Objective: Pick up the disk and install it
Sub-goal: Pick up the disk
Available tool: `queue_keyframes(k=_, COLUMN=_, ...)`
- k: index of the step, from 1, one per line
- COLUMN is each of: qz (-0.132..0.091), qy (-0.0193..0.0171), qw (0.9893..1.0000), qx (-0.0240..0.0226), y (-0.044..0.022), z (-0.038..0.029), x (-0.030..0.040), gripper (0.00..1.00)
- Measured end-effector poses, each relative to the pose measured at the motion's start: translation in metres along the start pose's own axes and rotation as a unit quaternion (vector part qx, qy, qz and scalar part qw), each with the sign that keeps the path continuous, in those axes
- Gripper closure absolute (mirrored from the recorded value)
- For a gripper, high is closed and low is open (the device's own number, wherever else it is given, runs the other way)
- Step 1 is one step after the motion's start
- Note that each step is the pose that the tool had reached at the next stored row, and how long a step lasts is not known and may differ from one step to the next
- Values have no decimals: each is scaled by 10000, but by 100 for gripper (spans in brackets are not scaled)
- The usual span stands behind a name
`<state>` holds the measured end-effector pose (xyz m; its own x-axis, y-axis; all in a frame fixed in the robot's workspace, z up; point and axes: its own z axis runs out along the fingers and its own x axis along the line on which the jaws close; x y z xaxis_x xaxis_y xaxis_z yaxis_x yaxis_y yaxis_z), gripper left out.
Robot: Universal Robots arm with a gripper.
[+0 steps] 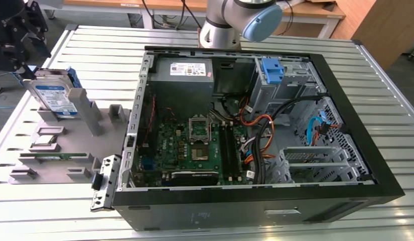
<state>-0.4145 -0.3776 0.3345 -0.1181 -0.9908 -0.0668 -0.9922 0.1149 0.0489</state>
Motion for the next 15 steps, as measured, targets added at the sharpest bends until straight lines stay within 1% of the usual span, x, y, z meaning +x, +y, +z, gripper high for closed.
queue_keyframes(k=15, qz=0, qy=0, qw=10000, qx=1, y=-1, z=18, x=1, gripper=30)
